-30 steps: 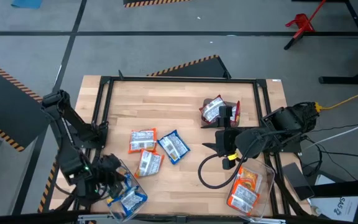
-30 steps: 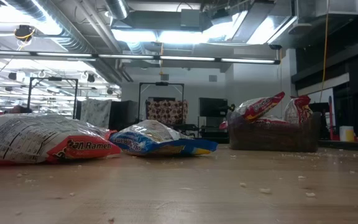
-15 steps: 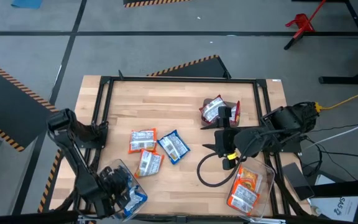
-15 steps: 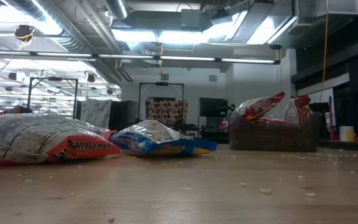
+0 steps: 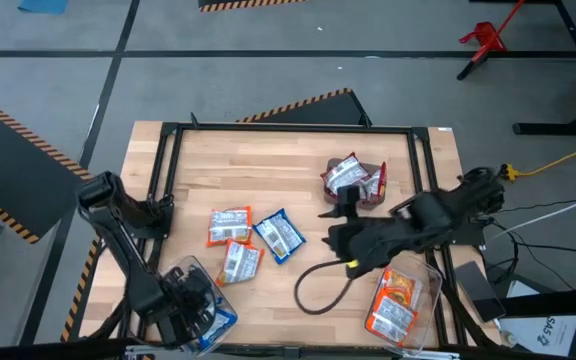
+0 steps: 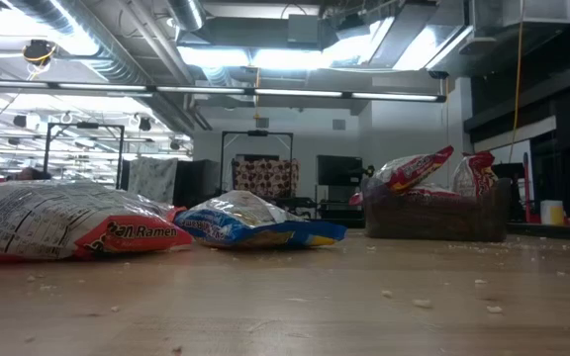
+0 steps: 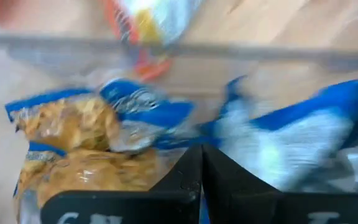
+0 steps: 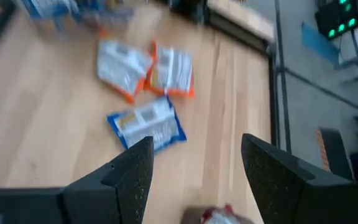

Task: Sort Maruchan noodles
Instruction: Put the blue noodle pack into the left transparent bin

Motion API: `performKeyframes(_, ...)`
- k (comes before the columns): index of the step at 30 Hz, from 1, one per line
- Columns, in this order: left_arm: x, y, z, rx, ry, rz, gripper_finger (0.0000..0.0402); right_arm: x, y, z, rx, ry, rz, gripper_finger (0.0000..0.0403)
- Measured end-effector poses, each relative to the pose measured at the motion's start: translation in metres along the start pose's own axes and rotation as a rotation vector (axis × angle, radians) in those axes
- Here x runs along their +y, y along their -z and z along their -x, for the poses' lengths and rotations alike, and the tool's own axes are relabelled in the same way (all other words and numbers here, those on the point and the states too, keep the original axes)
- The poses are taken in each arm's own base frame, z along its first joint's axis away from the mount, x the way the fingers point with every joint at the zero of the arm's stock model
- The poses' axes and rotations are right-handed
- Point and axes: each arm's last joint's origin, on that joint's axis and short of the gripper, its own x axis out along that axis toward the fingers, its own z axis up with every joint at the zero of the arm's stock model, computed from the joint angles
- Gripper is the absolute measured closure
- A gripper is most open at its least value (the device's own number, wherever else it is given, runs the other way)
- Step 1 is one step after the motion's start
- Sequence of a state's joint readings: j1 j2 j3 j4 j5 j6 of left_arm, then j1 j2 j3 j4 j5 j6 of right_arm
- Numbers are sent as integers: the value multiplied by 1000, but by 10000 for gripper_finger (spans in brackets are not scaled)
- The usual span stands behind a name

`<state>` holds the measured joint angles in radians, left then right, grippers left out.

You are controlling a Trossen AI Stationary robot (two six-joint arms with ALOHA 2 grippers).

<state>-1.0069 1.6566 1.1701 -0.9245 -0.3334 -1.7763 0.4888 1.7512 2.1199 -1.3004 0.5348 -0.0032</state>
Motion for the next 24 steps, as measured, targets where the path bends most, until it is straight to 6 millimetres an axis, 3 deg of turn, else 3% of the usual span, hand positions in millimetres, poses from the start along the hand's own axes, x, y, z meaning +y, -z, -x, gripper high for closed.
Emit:
performKeyframes(7, -15, -22, 54, -205, 144, -70, 401, 27, 35, -87, 155, 32, -15, 175)
performKeyframes(11, -23, -33, 76, -326, 203, -173, 398, 42, 69, -146, 169, -54, -47, 175)
performKeyframes(14, -26, -44, 90, -360, 188, -254, 379, 48, 97, -177, 167, -110, -70, 175)
performKeyframes(18, -26, -57, 110, -392, 142, -332, 345, 51, 123, -200, 147, -174, -88, 163)
performKeyframes(24, -23, -71, 121, -463, 70, -408, 292, 49, 136, -217, 79, -160, -119, 88)
